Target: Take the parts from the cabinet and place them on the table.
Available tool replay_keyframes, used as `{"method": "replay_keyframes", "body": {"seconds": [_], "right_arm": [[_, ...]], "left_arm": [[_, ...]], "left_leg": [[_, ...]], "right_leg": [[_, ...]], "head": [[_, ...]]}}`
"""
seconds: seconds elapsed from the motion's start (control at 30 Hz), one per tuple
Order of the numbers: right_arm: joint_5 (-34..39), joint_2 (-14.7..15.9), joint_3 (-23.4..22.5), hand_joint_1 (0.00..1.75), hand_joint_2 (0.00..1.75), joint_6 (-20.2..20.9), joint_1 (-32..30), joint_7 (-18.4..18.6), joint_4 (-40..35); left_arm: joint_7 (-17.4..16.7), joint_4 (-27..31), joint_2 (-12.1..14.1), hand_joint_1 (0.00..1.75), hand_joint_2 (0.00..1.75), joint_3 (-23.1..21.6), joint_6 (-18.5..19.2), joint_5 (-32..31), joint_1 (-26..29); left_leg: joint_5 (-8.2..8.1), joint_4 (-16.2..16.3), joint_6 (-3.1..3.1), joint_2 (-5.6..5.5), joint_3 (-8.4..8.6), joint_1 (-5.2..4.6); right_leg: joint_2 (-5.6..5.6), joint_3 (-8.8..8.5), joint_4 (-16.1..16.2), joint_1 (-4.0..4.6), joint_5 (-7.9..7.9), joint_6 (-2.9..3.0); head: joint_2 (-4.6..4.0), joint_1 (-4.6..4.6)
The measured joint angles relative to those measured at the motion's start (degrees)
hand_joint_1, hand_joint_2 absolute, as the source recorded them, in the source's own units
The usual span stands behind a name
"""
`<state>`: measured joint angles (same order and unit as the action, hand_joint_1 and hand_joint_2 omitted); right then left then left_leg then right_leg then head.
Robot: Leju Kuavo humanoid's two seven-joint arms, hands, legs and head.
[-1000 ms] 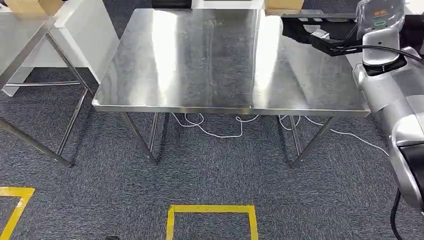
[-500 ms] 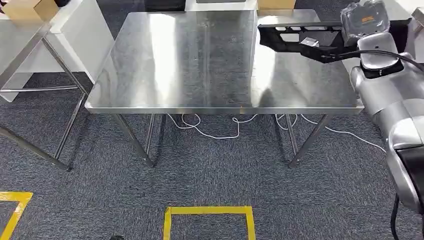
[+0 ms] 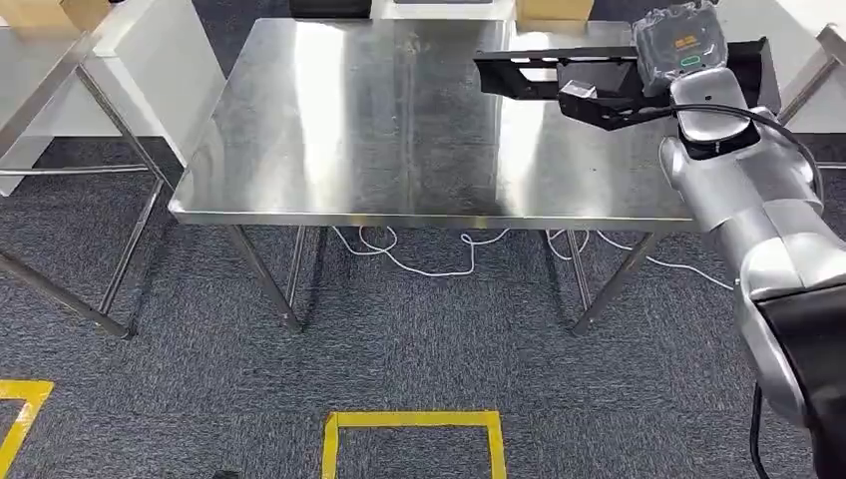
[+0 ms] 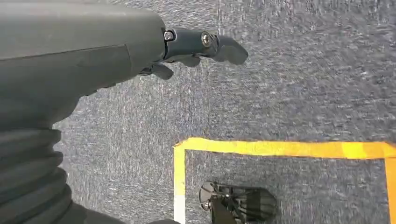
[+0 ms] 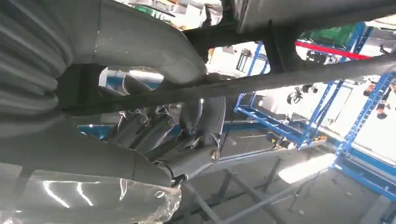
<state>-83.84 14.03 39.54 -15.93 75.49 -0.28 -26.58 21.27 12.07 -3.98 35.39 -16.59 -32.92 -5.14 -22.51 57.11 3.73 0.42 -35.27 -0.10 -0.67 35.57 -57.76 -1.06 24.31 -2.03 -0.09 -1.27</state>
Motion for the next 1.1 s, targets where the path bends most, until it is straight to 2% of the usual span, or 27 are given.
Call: {"method": "replay_keyframes", "body": {"seconds": [0.03, 0.1, 0.13, 0.17, 0.2, 0.27, 0.3, 0.33, 0.37, 0.43, 0.5, 0.53, 0.57, 0.63, 0.67, 0.7, 0.73, 0.8, 0.83, 0.87, 0.9, 0.93, 0.97, 1.0, 1.03, 1.07, 1.1], "right_arm": [[-0.1, 0.1, 0.0, 1.75, 1.75, 0.1, 0.2, 0.0, 0.0], [-0.1, 0.4, 0.0, 1.75, 1.75, 0.1, 0.2, -0.2, 0.0], [-0.1, 0.5, -0.1, 1.75, 1.75, 0.1, 0.0, -0.2, 0.1], [-0.2, 0.7, 0.0, 1.75, 1.75, 0.1, -0.1, -0.2, 0.2], [-0.2, 0.7, 0.0, 1.75, 1.75, 0.0, -0.2, -0.2, 0.4], [-0.2, 0.9, -0.1, 1.75, 1.75, -0.1, 0.0, -0.3, 0.4], [-0.2, 0.9, -0.2, 1.75, 1.75, -0.1, 0.1, -0.3, 0.4], [-0.2, 0.9, -0.2, 1.75, 1.75, -0.2, 0.5, -0.3, 0.5], [-0.2, 0.8, -0.2, 1.75, 1.75, -0.2, 0.5, -0.4, 0.5], [-0.2, 1.0, -0.4, 1.75, 1.75, -0.2, 0.4, -0.5, 0.5], [-0.2, 1.0, -0.4, 1.75, 1.75, -0.3, 0.5, -0.6, 0.6], [-0.2, 0.9, -0.4, 1.75, 1.75, -0.3, 0.5, -0.6, 0.6], [-0.2, 0.9, -0.4, 1.75, 1.75, -0.3, 0.5, -0.6, 0.6], [-0.3, 0.9, -0.4, 1.75, 1.75, -0.3, 0.4, -0.6, 0.6], [-0.3, 0.9, -0.4, 1.75, 1.75, -0.3, 0.3, -0.6, 0.6], [-0.3, 0.9, -0.4, 1.75, 1.75, -0.3, 0.3, -0.6, 0.6], [-0.3, 0.9, -0.4, 1.75, 1.75, -0.3, 0.2, -0.6, 0.6], [-0.3, 0.9, -0.4, 1.75, 1.75, -0.3, 0.2, -0.6, 0.6], [-0.3, 1.0, -0.4, 1.75, 1.75, -0.3, 0.3, -0.6, 0.6], [-0.3, 1.1, -0.4, 1.75, 1.75, -0.3, 0.5, -0.6, 0.7], [-0.3, 1.1, -0.4, 1.75, 1.75, -0.4, 0.5, -0.6, 0.6], [-0.3, 1.2, -0.4, 1.75, 1.75, -0.4, 0.4, -0.6, 0.7], [-0.3, 1.5, -0.4, 1.75, 1.75, -0.4, 0.4, -0.6, 0.7], [-0.4, 1.7, -0.5, 1.75, 1.75, -0.4, 0.4, -0.6, 0.7], [-0.3, 1.8, -0.5, 1.75, 1.75, -0.5, 0.5, -0.6, 0.7], [-0.3, 1.9, -0.5, 1.75, 1.75, -0.5, 0.6, -0.6, 0.7], [-0.3, 2.1, -0.5, 1.75, 1.75, -0.5, 0.6, -0.6, 0.8]], "left_arm": [[0.0, 0.0, 0.0, 0.00, 1.75, 0.0, 0.0, -0.1, 0.0], [0.0, 0.0, -0.1, 0.00, 1.75, 0.1, 0.0, -0.2, 0.0], [-0.1, 0.0, -0.1, 0.00, 1.75, 0.1, 0.0, -0.2, 0.0], [-0.1, 0.0, -0.2, 0.00, 1.75, 0.1, 0.0, -0.2, 0.0], [-0.2, 0.0, -0.3, 0.00, 1.75, 0.2, 0.0, -0.2, 0.0], [-0.2, 0.0, -0.3, 0.00, 1.75, 0.2, 0.0, -0.2, 0.0], [-0.2, 0.0, -0.3, 0.00, 1.75, 0.2, 0.1, -0.2, 0.0], [-0.2, 0.0, -0.3, 0.00, 1.75, 0.3, 0.2, -0.3, 0.0], [-0.2, 0.0, -0.3, 0.00, 1.75, 0.3, 0.2, -0.3, 0.0], [-0.2, 0.0, -0.3, 0.00, 1.75, 0.4, 0.2, -0.3, 0.0], [-0.2, 0.0, 0.0, 0.00, 1.75, 0.4, 0.2, -0.5, 0.0], [-0.2, 0.0, -0.2, 0.00, 1.75, 0.4, 0.2, -0.6, 0.0], [-0.2, 0.0, -0.2, 0.00, 1.75, 0.4, 0.2, -0.6, 0.0], [-0.2, 0.0, -0.2, 0.00, 1.75, 0.4, 0.2, -0.6, 0.0], [-0.2, 0.0, -0.2, 0.00, 1.75, 0.4, 0.2, -0.6, 0.0], [-0.2, 0.0, -0.2, 0.00, 1.75, 0.4, 0.2, -0.6, 0.0], [-0.2, 0.0, -0.2, 0.00, 1.75, 0.4, 0.2, -0.6, 0.0], [0.0, 0.0, -0.2, 0.00, 1.75, 0.5, 0.2, -0.6, 0.0], [0.0, 0.0, -0.2, 0.00, 1.75, 0.5, 0.2, -0.7, 0.0], [0.0, 0.0, -0.2, 0.00, 1.75, 0.5, 0.2, -0.7, -0.1], [0.0, 0.0, -0.2, 0.00, 1.75, 0.4, 0.1, -0.7, -0.1], [0.0, 0.0, -0.2, 0.00, 1.75, 0.4, 0.1, -0.7, 0.0], [0.0, 0.0, -0.2, 0.00, 1.75, 0.5, 0.1, -0.7, 0.0], [0.0, 0.0, -0.2, 0.00, 1.75, 0.5, 0.1, -0.8, -0.1], [0.0, 0.0, -0.4, 0.00, 1.75, 0.5, 0.1, -0.8, -0.1], [0.0, 0.0, -0.3, 0.00, 1.75, 0.5, 0.0, -0.8, -0.1], [0.0, 0.0, -0.3, 0.00, 1.75, 0.5, 0.0, -0.8, -0.1]], "left_leg": [[0.16, -0.2, 0.41, -0.06, 0.06, -0.06], [0.14, -0.2, 0.59, -0.18, -0.03, -0.35], [0.11, -0.2, 0.64, -0.27, -0.09, -0.42], [0.10, -0.2, 0.63, -0.30, -0.09, -0.47], [0.08, -0.1, 0.60, -0.35, -0.08, -0.49], [-0.08, 0.1, 0.37, -0.39, -0.04, -0.49], [-0.29, 0.4, 0.07, -0.38, -0.12, -0.55], [-0.63, 1.1, -0.33, -0.39, -0.60, -1.17], [-0.76, 1.4, -0.47, -0.39, -0.83, -1.18], [-0.74, 1.4, -0.57, -0.36, -0.84, -1.03], [-1.45, 2.1, -1.28, -0.49, -1.04, -0.86], [-2.89, 4.1, -1.89, -0.53, -1.75, -0.75], [-4.91, 7.6, -2.42, -0.52, -3.37, -0.32], [-8.78, 17.0, -3.14, -0.50, -8.16, 0.48], [-8.88, 19.1, -3.35, -0.49, -9.50, 0.75], [-7.72, 18.6, -3.50, -0.45, -9.57, 0.98], [-5.39, 15.4, -3.55, -0.41, -8.33, 1.20], [0.27, 4.6, -3.26, -0.37, -2.89, 1.35], [-0.40, 2.3, -3.03, -0.46, -1.37, 1.27], [-0.89, 1.4, -2.55, -0.49, -1.07, 0.72], [-1.12, 1.5, -2.08, -0.41, -1.05, 0.53], [-1.07, 0.9, -1.52, -0.43, -0.84, 0.45], [-1.12, 0.7, -0.88, -0.32, -0.45, 0.21], [-0.75, 0.0, -0.24, -0.46, 0.58, 0.56], [-0.73, -0.3, 0.03, -0.51, 1.03, 0.31], [-0.73, -0.3, 0.55, -0.52, 1.06, 0.20], [-0.81, -0.3, 0.66, -0.53, 1.10, 0.15]], "right_leg": [[0.07, 1.17, -2.1, 0.13, 1.19, 0.30], [0.07, 5.97, -12.1, -0.11, 5.36, 1.00], [0.08, 8.14, -16.3, -0.12, 6.61, 0.91], [0.08, 9.03, -17.8, -0.11, 6.63, 0.56], [0.08, 8.40, -16.3, -0.12, 5.66, -0.02], [0.22, 3.71, -6.9, -0.16, 1.81, -1.22], [0.62, 1.12, -1.8, -0.30, 0.17, -1.57], [0.93, -0.63, 0.6, -0.14, -0.16, -1.36], [0.62, -0.35, 0.5, -0.05, -0.44, -0.56], [0.62, -0.20, 0.5, -0.04, -0.45, -0.03], [0.59, -0.67, 0.8, -0.95, -0.65, 0.48], [0.59, -0.83, 0.8, -1.03, -0.54, 1.10], [0.57, -0.87, 0.8, -1.01, -0.46, 1.31], [0.51, -0.86, 0.8, -0.95, -0.43, 1.52], [0.41, -0.87, 0.8, -0.96, -0.40, 1.53], [0.29, -0.91, 0.8, -0.99, -0.37, 1.54], [0.13, -1.02, 0.8, -1.05, -0.21, 1.40], [-0.02, -1.67, 0.8, -1.18, 0.11, 0.98], [-0.02, -1.81, 1.0, -1.18, 0.22, 0.77], [-0.04, -1.71, 1.1, -0.71, 0.36, 0.33], [-0.06, -1.79, 1.5, -0.79, 0.30, -0.07], [-0.16, -2.33, 0.6, -0.55, -0.41, -0.86], [-0.09, -2.58, 0.9, -0.16, -0.68, -1.29], [0.01, -1.93, 0.6, -0.28, -0.01, -1.15], [0.19, -1.06, -1.7, -0.33, 1.55, -0.57], [0.20, 0.68, -5.2, -0.36, 3.10, -0.09], [0.21, 2.85, -9.3, -0.42, 4.63, 0.03]], "head": [[0.00, 0.04], [0.00, 0.02], [0.00, 0.02], [0.00, 0.07], [0.00, 0.02], [0.00, 0.04], [0.00, 0.09], [0.00, 0.18], [0.02, -0.07], [0.00, -0.11], [0.00, -0.07], [0.00, -0.59], [0.00, -0.57], [0.00, -0.61], [0.00, -0.57], [0.00, -0.59], [0.00, -0.59], [0.00, -0.63], [0.00, -0.50], [0.00, -0.52], [0.00, -0.55], [0.00, -0.59], [0.00, -0.33], [0.00, -0.46], [-0.02, -0.09], [-0.02, -0.13], [-0.02, 0.04]]}}
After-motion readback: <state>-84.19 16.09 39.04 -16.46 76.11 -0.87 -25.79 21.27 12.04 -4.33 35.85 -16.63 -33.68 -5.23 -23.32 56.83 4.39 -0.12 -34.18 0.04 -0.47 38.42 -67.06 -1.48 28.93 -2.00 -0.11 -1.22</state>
